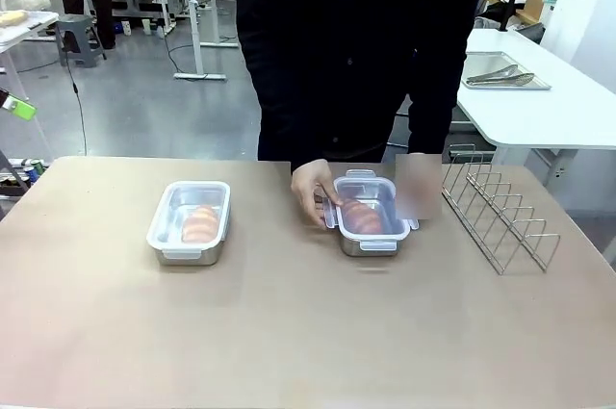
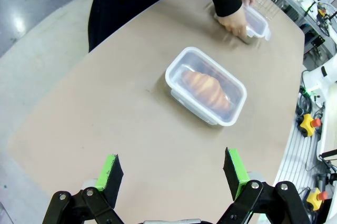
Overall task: Place the bread in airtight containers.
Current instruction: Release when the human grabs the Airtight Container lid.
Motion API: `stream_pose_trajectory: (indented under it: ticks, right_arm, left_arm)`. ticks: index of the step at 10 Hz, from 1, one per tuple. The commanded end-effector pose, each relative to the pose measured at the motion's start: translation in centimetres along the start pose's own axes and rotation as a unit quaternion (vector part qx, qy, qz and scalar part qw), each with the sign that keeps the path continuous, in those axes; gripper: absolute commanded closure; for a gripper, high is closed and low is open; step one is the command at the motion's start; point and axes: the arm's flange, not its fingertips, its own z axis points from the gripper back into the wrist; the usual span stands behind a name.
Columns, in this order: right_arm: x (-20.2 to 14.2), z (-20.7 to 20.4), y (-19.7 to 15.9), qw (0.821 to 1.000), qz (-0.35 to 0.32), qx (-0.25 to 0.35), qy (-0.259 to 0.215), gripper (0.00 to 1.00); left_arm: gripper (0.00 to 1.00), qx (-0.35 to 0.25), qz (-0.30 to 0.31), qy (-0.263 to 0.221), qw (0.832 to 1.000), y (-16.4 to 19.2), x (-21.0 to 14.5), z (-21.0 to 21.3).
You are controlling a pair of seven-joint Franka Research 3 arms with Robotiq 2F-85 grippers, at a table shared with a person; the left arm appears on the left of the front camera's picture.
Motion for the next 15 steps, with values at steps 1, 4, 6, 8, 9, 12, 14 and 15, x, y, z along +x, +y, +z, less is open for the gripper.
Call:
stream_pose_trajectory:
  ticks: [1, 4, 6, 8, 9, 12, 14, 15]
  right_arm:
    - [-0.3, -0.16, -0.25, 1.0, -0.014, 0.002, 0.001, 0.0]
    - [-0.3, -0.16, -0.25, 1.0, -0.014, 0.002, 0.001, 0.0]
    - [-0.3, -0.16, -0.25, 1.0, -0.014, 0.002, 0.001, 0.0]
    - [-0.3, -0.16, -0.25, 1.0, -0.014, 0.002, 0.001, 0.0]
    - [-0.3, -0.16, -0.25, 1.0, -0.014, 0.002, 0.001, 0.0]
    - [-0.3, -0.16, -0.25, 1.0, -0.014, 0.002, 0.001, 0.0]
    - [-0.3, -0.16, -0.25, 1.0, -0.014, 0.002, 0.001, 0.0]
    - [-0.3, -0.16, -0.25, 1.0, -0.014, 0.002, 0.001, 0.0]
  left_arm:
    - [0.0, -0.001, -0.005, 0.005, 1.0, -0.34, 0.07, -0.04]
    - [0.0, -0.001, -0.005, 0.005, 1.0, -0.34, 0.07, -0.04]
    - [0.0, -0.001, -0.005, 0.005, 1.0, -0.34, 0.07, -0.04]
    - [0.0, -0.001, -0.005, 0.005, 1.0, -0.34, 0.07, -0.04]
    - [0.0, -0.001, -0.005, 0.005, 1.0, -0.34, 0.07, -0.04]
    - [0.0, -0.001, -0.005, 0.005, 1.0, -0.34, 0.07, -0.04]
    - [0.0, -0.001, -0.005, 0.005, 1.0, -0.34, 0.07, -0.04]
    - [0.0, -0.001, -0.005, 0.005, 1.0, -0.34, 0.07, -0.04]
